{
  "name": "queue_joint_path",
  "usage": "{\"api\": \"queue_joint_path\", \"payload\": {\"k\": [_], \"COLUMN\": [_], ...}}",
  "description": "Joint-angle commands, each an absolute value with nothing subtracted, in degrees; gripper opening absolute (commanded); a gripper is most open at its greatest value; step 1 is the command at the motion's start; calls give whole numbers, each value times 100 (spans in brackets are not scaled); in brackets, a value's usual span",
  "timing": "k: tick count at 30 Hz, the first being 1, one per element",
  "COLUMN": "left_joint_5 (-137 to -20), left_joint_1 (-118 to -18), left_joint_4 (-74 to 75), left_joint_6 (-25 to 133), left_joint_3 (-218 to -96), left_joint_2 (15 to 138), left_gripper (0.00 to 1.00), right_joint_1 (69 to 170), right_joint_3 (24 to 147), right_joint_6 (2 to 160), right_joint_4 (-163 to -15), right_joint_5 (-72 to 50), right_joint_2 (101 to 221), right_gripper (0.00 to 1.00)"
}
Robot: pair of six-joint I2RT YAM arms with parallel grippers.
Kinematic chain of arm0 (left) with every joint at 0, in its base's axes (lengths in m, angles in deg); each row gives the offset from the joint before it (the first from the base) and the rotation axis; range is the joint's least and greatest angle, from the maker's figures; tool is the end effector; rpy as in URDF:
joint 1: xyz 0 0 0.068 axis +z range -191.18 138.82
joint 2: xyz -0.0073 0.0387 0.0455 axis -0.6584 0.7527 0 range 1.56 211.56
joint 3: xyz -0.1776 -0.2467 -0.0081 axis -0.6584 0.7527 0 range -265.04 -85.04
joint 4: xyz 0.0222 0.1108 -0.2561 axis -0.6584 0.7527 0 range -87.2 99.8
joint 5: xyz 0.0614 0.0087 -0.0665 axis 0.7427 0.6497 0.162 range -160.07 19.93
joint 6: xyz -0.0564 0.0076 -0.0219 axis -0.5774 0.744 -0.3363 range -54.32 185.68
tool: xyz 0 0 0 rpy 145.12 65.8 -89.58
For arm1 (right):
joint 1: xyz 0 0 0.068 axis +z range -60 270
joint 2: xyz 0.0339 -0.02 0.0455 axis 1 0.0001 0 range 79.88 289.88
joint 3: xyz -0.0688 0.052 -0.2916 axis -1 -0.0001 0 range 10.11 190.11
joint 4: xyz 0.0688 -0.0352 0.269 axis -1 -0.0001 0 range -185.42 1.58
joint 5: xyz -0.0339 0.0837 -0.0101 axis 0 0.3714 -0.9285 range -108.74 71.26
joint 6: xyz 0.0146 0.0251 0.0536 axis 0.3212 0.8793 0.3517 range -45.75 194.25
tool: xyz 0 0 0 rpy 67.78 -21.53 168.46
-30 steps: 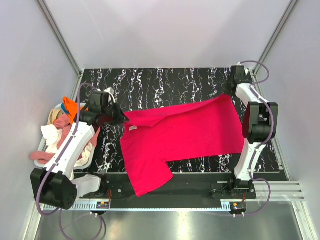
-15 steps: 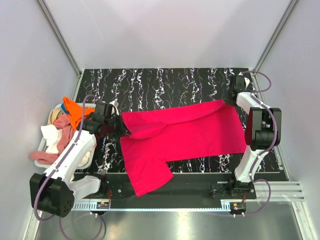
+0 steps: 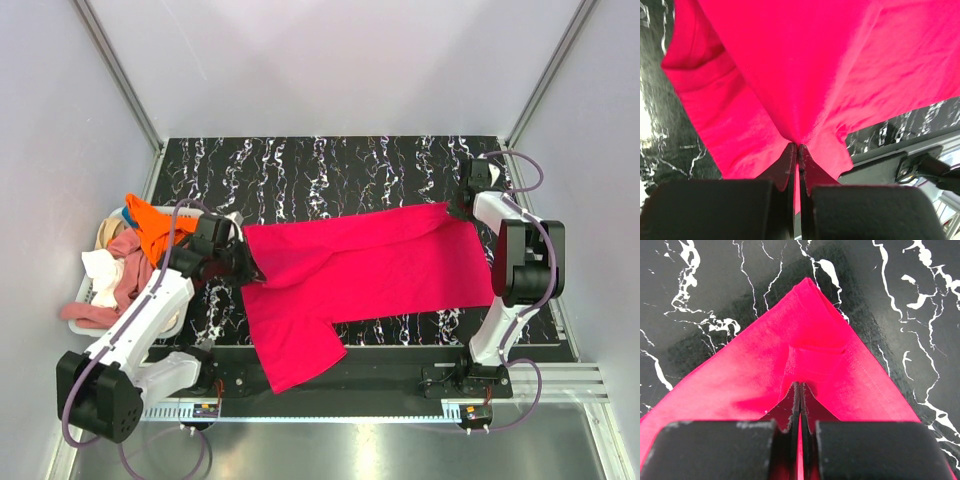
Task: Fold and stack the t-shirts
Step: Fold the tshirt
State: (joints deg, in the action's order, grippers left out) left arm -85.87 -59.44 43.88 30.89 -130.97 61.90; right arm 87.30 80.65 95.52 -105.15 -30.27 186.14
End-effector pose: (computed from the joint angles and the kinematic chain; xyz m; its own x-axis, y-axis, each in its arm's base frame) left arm 0.1969 -0.0780 0.2660 -0.8982 -0.2818 -0.3374 -0.0785 0.8580 -0.5076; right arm 0.4242 -0.0291 0.1981 -0.6770 0.3878 -0.6255 0.4436 0.8932 0.0736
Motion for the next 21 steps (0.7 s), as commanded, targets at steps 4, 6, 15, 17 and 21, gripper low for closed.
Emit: {"api": "queue_joint_path", "payload": {"k": [4, 6, 15, 17, 21], "left_joint_5": [-8475, -8466, -8256, -8194, -8185], "left_joint_1": [-6095, -6139, -6236, -6245, -6253], "left_joint_4": [4394, 4394, 4437, 4499, 4596], "left_joint_6": [2929, 2886, 2841, 2824, 2780], "left_joint_3": [-12846, -12793, -12749, -12836, -12942], "left_joint_2": [5983, 6001, 5913, 5887, 5816], "left_gripper": [0, 0, 0, 0, 0], "right_joint_1": [8701, 8701, 8701, 8701, 8701], "right_joint_3": [7884, 7866, 7848, 7857, 7875], "right_joint_6": [9648, 9639, 9622, 9604, 9587], "right_joint_4": [-10362, -10388, -10459, -10485, -10520], "right_joint_5": [-3236, -3280, -3386, -3421, -3500], "right_joint_2": [18289, 18289, 18298, 18272, 18201], "right_gripper": [0, 0, 0, 0, 0]}}
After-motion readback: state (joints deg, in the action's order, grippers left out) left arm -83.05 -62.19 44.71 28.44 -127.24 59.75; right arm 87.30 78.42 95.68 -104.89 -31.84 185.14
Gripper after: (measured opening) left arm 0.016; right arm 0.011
